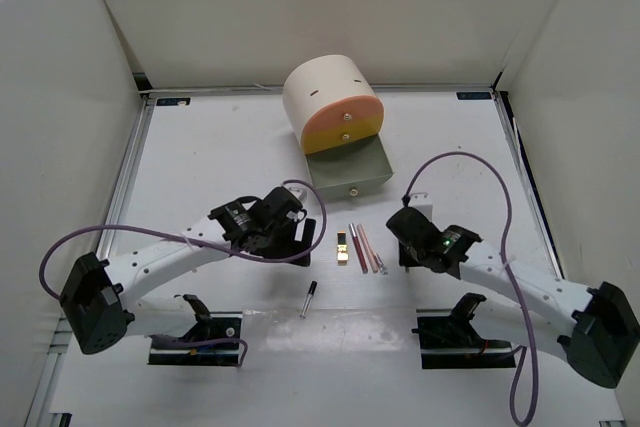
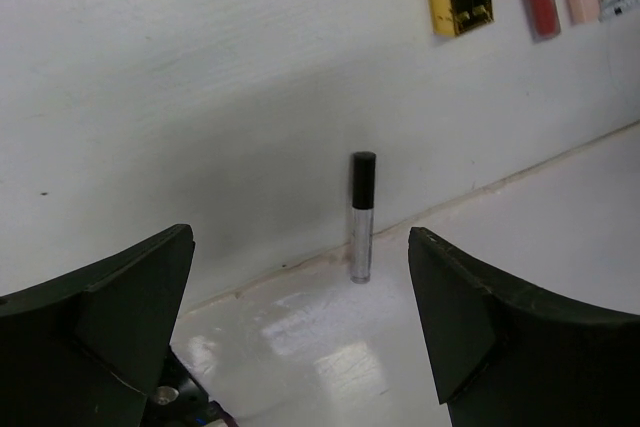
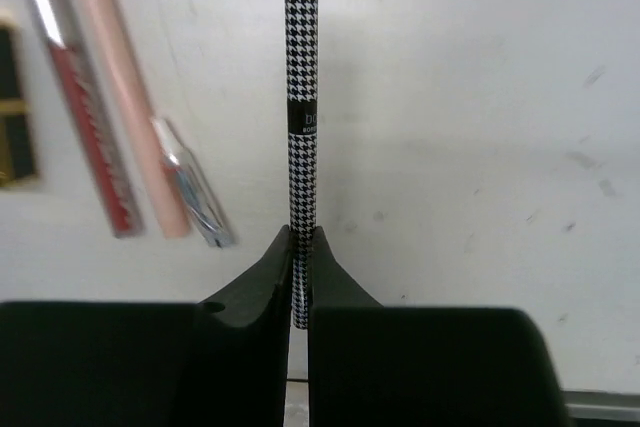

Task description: Organize the makeup

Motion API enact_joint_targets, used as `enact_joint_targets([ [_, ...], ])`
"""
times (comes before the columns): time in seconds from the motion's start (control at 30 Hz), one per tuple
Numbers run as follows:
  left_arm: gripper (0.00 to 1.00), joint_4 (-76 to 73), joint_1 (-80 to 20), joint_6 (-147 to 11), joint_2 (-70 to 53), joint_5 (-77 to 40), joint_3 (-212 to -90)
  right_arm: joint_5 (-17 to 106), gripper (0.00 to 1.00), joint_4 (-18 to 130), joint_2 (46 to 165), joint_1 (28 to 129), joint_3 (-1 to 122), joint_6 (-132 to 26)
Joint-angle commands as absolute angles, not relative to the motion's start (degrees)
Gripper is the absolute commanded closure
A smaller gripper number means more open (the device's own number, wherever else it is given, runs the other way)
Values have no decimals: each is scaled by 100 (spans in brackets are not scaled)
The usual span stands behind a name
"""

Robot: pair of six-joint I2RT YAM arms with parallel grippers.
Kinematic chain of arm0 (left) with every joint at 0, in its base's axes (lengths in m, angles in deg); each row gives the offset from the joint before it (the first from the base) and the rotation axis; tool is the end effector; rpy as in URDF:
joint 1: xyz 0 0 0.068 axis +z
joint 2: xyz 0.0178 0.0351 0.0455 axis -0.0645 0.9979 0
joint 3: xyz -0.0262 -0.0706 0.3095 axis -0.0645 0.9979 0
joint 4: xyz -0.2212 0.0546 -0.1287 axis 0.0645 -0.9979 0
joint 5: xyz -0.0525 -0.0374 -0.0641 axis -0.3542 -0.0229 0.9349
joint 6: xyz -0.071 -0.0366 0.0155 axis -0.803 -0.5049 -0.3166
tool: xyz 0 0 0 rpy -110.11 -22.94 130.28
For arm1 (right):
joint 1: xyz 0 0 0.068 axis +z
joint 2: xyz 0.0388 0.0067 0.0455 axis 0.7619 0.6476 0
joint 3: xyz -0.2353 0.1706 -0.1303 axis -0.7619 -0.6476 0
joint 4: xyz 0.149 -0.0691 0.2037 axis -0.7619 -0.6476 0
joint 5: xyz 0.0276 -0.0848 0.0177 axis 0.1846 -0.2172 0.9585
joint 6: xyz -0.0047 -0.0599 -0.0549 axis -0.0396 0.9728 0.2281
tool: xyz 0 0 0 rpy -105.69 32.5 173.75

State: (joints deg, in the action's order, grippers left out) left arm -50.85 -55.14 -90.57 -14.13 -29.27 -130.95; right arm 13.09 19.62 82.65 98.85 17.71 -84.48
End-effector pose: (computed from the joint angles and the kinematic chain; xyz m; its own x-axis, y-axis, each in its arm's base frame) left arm 0.1441 -0.1762 0.2564 -0.9022 0.2223 -0.3697 0.3138 0.9263 -0.2088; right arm 0.1311 0.1084 0.2058 -0.8043 -0.0681 -0.5902 -0.0923 0.9957 0.0109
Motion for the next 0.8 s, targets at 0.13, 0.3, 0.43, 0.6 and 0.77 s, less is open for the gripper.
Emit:
enact_joint_targets([
  [0.13, 2, -4416, -6135, -9467, -1579, -2037, -12420, 83, 100, 3197, 8153, 9816, 3147, -7119],
  [0.3, 2, -4468, -6627, -9529, -1210, -2633, -12595, -146, 100, 4569, 9514, 9534, 3911, -7484],
  [0.43, 5, -4503, -6838, -9599, -876, -2968, -12745, -339, 100, 5168, 10175, 9358, 4359, -8241],
  [0.6, 15, -4398, -6926, -9722, -700, -3083, -12649, -602, 96, 5608, 10799, 9218, 4448, -9313],
  [0.77, 28, -4257, -6927, -9679, -665, -3083, -12526, -497, 88, 5934, 11283, 9147, 4571, -9597],
])
